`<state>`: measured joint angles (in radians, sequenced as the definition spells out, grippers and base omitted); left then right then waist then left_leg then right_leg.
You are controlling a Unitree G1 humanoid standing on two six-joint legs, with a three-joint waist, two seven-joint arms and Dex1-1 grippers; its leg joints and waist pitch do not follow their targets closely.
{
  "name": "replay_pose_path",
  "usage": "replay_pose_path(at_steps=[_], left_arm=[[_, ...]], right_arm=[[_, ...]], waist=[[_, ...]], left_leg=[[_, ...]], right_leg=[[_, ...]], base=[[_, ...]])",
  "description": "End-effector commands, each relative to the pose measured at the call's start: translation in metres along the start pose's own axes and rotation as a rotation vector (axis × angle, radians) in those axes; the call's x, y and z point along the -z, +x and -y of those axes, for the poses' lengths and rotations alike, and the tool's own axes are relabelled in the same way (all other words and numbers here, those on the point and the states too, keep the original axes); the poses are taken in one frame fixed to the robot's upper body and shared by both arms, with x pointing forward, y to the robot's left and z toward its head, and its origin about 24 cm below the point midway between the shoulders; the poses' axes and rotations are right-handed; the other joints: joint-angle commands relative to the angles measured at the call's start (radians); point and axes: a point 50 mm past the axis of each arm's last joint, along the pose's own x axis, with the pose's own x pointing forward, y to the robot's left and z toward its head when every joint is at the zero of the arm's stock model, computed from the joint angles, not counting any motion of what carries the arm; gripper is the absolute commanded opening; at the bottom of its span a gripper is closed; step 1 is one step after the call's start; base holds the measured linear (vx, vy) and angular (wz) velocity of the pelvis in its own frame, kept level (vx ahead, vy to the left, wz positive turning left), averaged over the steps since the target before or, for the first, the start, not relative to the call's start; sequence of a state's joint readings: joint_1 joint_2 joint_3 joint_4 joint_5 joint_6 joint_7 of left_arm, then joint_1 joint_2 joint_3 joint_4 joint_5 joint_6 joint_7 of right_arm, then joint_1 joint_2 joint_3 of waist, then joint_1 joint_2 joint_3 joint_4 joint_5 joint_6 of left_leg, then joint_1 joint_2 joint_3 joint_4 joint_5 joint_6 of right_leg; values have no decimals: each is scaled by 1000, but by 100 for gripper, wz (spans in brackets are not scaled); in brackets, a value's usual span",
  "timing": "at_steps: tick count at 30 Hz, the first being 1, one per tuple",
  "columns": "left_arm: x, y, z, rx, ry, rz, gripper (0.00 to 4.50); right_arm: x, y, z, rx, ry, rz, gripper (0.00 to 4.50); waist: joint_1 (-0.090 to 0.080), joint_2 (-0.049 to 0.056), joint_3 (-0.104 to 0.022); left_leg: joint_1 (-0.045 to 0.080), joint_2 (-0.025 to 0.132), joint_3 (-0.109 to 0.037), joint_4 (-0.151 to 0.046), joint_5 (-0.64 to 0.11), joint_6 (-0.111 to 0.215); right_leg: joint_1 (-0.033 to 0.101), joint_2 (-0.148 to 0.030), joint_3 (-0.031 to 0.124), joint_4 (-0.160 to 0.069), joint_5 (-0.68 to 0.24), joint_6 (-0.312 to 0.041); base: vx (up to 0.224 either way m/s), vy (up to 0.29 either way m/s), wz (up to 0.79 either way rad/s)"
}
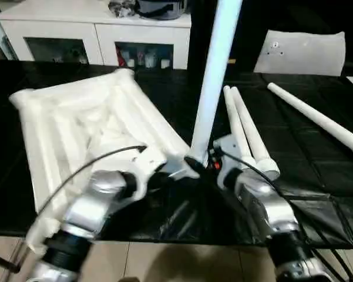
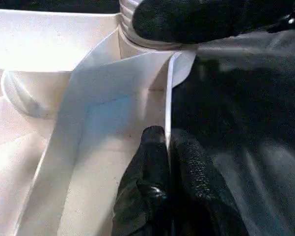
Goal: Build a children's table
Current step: Rotate leg to tighten
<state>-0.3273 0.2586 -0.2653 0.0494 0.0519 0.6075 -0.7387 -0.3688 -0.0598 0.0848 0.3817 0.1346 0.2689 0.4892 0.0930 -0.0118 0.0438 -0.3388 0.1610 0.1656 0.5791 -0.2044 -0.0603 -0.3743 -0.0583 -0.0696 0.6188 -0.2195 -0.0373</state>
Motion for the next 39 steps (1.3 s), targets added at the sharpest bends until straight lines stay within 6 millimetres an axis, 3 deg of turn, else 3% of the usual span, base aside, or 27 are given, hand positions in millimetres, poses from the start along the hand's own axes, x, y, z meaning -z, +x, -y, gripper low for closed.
replay_pose_path(at_steps=[1, 3, 9, 11, 13, 15, 16, 19, 22, 25, 28, 31, 39], left_arm=[[-16, 9, 9, -6, 37, 32, 0], [-17, 9, 8, -7, 46, 31, 0], [-14, 3, 5, 17, 86, 16, 0], [-11, 0, 3, 27, 96, 10, 0], [-9, -3, 0, 47, 104, 3, 0], [-8, -6, -2, 68, 127, 1, 0], [-5, -11, -6, 126, 175, -4, 0], [-3, -16, -7, 206, 228, -1, 0], [1, -21, -8, 271, 274, -26, 0], [7, -28, -7, 379, 342, -73, 0], [9, -30, -6, 442, 367, -91, 0], [13, -34, -7, 517, 420, -133, 0], [16, -36, -9, 584, 488, -182, 0]], right_arm=[[24, 10, -32, -132, 62, -87, 276], [23, 9, -29, -121, 63, -74, 332], [15, -2, -14, -87, 19, -4, 389], [13, -8, -10, -111, -22, 13, 402], [11, -15, -3, -126, -42, 33, 434], [8, -22, 3, -139, -58, 49, 439], [3, -35, 12, -194, -92, 63, 445], [-4, -48, 20, -261, -134, 61, 445], [-8, -57, 24, -328, -165, 37, 445], [-9, -65, 24, -449, -210, -22, 445], [-9, -67, 22, -527, -250, -56, 445], [-10, -64, 20, -597, -294, -87, 445], [-8, -61, 14, -709, -332, -149, 373]], waist=[[7, 3, -47], [6, 1, -47], [2, 9, -46], [3, 8, -47], [3, 9, -52], [5, 6, -55], [6, 5, -53], [11, 3, -52], [16, 6, -50], [22, 7, -51], [27, 10, -52], [27, 7, -51], [40, 6, -53]], left_leg=[[-11, 66, -25, -68, -102, 50], [-10, 68, -25, -69, -106, 51], [-7, 71, -28, -75, -158, 35], [-8, 71, -28, -74, -149, 39], [-10, 71, -26, -68, -107, 49], [-16, 68, -26, -63, -67, 72], [-18, 66, -25, -61, -63, 87], [-14, 69, -24, -61, -83, 104], [-10, 74, -24, -63, -109, 97], [-7, 74, -23, -62, -102, 93], [-7, 75, -23, -60, -93, 94], [-7, 75, -22, -60, -121, 84], [-4, 78, -20, -59, -114, 67]], right_leg=[[39, -100, 64, -85, -171, -154], [40, -99, 62, -85, -155, -158], [40, -99, 62, -91, -184, -157], [41, -99, 62, -88, -160, -158], [44, -97, 63, -78, -78, -176], [47, -97, 60, -73, -14, -185], [48, -96, 60, -74, -6, -185], [46, -95, 58, -77, -37, -183], [43, -97, 59, -78, -84, -181], [40, -96, 59, -75, -65, -197], [41, -96, 58, -69, -29, -209], [40, -98, 57, -72, -58, -213], [38, -100, 59, -67, -67, -211]], base=[[0, 0, 0], [0, 0, 0], [0, 0, 0], [0, 0, 0], [0, 0, 0], [0, 0, 0], [0, 0, 0], [0, 0, 0], [0, 0, 0], [0, 0, 0], [0, 0, 0], [0, 0, 0], [0, 0, 0]])
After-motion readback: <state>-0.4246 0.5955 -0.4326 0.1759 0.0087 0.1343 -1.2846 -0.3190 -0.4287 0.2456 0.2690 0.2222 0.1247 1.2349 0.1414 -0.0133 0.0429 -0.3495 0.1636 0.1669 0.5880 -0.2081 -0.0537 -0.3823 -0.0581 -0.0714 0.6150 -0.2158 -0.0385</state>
